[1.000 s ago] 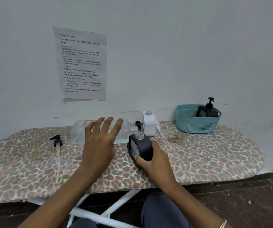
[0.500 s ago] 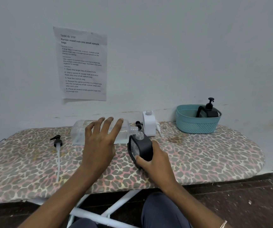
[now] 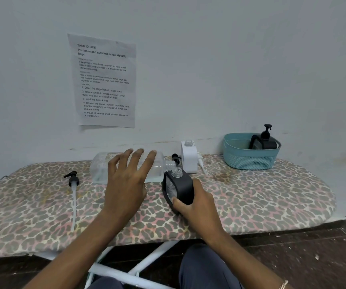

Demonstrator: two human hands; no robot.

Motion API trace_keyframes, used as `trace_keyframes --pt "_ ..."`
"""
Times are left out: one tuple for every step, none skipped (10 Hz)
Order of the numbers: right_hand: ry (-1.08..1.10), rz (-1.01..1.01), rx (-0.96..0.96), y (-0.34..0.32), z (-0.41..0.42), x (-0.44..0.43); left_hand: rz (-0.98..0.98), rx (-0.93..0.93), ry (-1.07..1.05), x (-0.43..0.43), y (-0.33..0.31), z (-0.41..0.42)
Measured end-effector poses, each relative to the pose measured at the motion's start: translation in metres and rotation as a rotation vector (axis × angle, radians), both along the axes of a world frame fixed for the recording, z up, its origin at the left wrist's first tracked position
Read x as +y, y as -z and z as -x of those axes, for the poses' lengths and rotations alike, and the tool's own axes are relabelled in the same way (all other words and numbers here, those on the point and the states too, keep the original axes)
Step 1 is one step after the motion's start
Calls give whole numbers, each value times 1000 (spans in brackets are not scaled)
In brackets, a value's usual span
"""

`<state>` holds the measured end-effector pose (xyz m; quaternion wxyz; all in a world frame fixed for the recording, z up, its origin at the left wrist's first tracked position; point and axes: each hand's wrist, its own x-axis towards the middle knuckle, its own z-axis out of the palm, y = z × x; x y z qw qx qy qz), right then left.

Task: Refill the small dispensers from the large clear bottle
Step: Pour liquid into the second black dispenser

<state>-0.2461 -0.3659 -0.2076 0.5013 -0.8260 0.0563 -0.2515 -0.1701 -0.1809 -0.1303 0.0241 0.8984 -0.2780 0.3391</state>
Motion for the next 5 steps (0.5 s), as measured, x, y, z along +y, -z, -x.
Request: trace_keyframes --pt "-1 -5 0 0 0 1 0 3 0 0 0 0" --pt "-5 -6 1 -1 -1 1 6 3 2 0 0 1" --pt "-8 -13 2 -1 0 0 7 4 3 0 0 1" --pt "-8 -14 0 -1 0 0 7 0 5 0 0 0" --pt "-5 -11 -2 -1 0 0 6 -4 6 0 0 0"
